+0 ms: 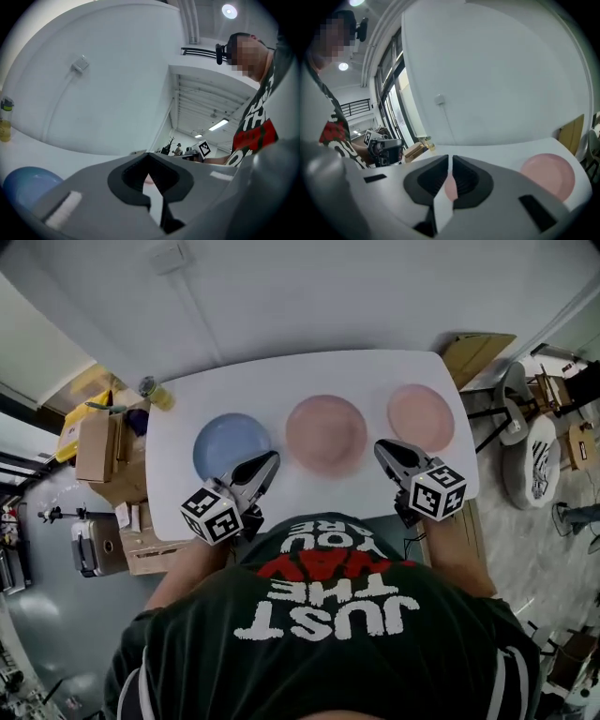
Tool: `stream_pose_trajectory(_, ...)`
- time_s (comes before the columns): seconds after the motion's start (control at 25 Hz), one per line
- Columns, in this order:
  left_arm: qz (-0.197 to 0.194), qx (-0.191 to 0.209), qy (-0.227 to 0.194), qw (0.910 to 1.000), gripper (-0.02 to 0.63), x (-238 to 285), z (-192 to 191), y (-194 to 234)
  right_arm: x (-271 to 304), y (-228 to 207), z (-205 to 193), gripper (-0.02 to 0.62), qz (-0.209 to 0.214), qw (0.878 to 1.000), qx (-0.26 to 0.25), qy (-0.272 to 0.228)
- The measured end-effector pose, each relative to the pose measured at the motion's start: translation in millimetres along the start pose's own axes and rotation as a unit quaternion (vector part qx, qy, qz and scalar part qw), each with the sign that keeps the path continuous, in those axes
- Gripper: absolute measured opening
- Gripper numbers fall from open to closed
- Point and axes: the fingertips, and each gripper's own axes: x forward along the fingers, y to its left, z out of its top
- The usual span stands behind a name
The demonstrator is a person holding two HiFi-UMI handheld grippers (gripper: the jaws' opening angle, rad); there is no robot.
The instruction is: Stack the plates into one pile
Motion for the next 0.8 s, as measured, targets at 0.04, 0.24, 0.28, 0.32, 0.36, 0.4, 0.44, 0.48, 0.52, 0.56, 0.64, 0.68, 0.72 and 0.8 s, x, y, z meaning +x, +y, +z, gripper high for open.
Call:
stream_pose_trajectory(0.04,0.006,-0.004,0.003,1.0000,0.007,8.8,-4.1,3.2,8.2,-11.1,-3.4,0.006,0.006,1.000,0.004,0.011)
stream_pose_trajectory(0.24,0.064,-0.021,-0.005,0.9977,0.008,35.1,-22.8,-0.1,37.1,-63.1,-34.9,0.008,0.048,0.995,0.033,0.079)
stream_pose_trajectory(0.28,0.076,-0.023,-0.009,0.9968,0.008,36.8,-24.9,-1.4,42.9,-73.4,-39.9,0.008,0.053,0.994,0.047,0.088)
stream_pose_trajectory(0.32,0.089,-0.026,-0.012,0.9956,0.007,36.6,-27.1,-2.0,50.0,-82.5,-46.0,0.013,0.056,0.992,0.060,0.098)
stream_pose_trajectory(0.36,0.100,-0.029,-0.014,0.9944,0.008,35.1,-29.6,-1.4,58.2,-90.6,-53.8,0.036,0.058,0.990,0.073,0.110)
stream_pose_trajectory(0.4,0.109,-0.033,-0.016,0.9934,0.008,33.5,-31.8,0.3,67.1,-99.0,-63.3,0.082,0.056,0.987,0.086,0.124)
stream_pose_trajectory(0.44,0.114,-0.037,-0.018,0.9926,0.008,32.4,-33.5,2.9,76.0,-108.4,-73.9,0.111,0.049,0.984,0.102,0.139)
stream_pose_trajectory(0.48,0.117,-0.039,-0.017,0.9922,0.008,31.7,-35.0,5.8,84.5,-119.1,-85.8,0.117,0.037,0.980,0.121,0.153)
stream_pose_trajectory(0.52,0.118,-0.041,-0.015,0.9921,0.008,30.8,-36.8,8.5,92.3,-130.1,-99.1,0.121,0.021,0.976,0.141,0.167)
stream_pose_trajectory(0.56,0.118,-0.041,-0.011,0.9921,0.008,28.9,-39.1,11.2,99.4,-140.4,-113.5,0.123,0.002,0.970,0.159,0.182)
stream_pose_trajectory(0.64,0.118,-0.045,-0.001,0.9920,0.008,22.4,-43.7,16.8,110.9,-156.6,-142.5,0.129,-0.038,0.960,0.182,0.209)
stream_pose_trajectory(0.68,0.117,-0.047,0.003,0.9920,0.008,18.3,-45.5,19.7,115.4,-161.8,-155.4,0.130,-0.054,0.955,0.190,0.219)
stream_pose_trajectory(0.72,0.117,-0.050,0.006,0.9919,0.008,14.3,-47.0,22.5,119.5,-165.0,-166.6,0.130,-0.065,0.951,0.199,0.228)
stream_pose_trajectory(0.8,0.117,-0.052,0.012,0.9917,0.008,7.1,-49.5,28.4,127.0,-168.0,-184.5,0.130,-0.079,0.942,0.218,0.242)
